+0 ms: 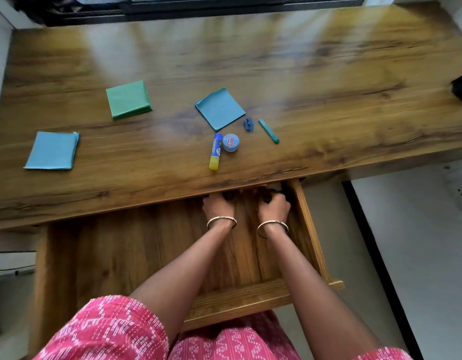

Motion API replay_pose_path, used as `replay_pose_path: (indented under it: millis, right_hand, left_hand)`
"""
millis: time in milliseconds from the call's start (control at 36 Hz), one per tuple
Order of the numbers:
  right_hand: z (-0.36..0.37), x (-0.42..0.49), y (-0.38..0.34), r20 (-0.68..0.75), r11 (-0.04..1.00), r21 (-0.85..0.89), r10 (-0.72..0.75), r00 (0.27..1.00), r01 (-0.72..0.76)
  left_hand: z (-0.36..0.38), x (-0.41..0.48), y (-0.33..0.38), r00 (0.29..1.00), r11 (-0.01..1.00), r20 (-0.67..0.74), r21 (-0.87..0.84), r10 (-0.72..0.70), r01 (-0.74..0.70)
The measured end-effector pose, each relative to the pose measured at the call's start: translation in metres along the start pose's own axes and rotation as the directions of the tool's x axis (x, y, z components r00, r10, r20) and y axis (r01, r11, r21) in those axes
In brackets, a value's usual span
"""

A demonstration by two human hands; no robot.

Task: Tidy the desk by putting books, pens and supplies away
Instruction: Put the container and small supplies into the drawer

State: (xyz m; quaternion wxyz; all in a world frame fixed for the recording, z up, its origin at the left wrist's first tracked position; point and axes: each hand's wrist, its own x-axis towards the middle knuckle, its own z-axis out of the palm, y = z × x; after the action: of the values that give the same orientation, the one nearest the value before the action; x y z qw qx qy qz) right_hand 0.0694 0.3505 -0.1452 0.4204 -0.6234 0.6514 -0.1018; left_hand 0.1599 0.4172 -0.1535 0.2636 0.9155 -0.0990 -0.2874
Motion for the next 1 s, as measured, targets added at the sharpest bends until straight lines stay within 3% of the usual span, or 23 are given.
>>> replay_pose_path:
  millis: [111,278,389,500,583,806,1000]
  right_hand:
    - [-0.009,-0.008,0.006,0.002,1.0,0.008,-0.027,1.0,0.027]
    - [-0.036,-0.029,0.02,0.006,0.988,0.105,-0.117,0.993,0.116]
    - [-0.056,-0.033,0.008,-0.049,0.96,0.15,-0.231,0.972,0.236]
    - [-0.065,-0.012,-0.02,-0.16,0.929,0.081,-0.346,0.924,0.362]
    - [-0.069,0.005,-0.052,-0.21,0.901,-0.048,-0.431,0.878,0.431]
    - [-0.041,0.066,-0.088,-0.13,0.873,-0.3,-0.437,0.89,0.385]
    - [-0.037,0.067,-0.087,-0.218,0.878,-0.303,-0.442,0.87,0.37]
  left_hand:
    - [-0.003,-0.006,0.001,1.0,0.999,-0.025,-0.039,-0.019,0.018]
    - [-0.02,-0.028,-0.011,0.994,0.983,0.049,-0.147,-0.103,0.109]
    - [-0.04,-0.044,-0.023,0.992,0.989,0.007,-0.076,0.127,-0.126]
    - [-0.067,-0.052,-0.012,0.912,0.932,-0.217,-0.027,0.348,-0.362]
    - [-0.079,-0.037,0.004,0.854,0.904,-0.336,-0.014,0.398,-0.427]
    - [-0.082,0.01,0.032,0.884,0.933,-0.3,0.095,0.359,-0.347]
    - [-0.083,0.015,0.033,0.9,0.948,-0.3,0.124,0.316,-0.292]
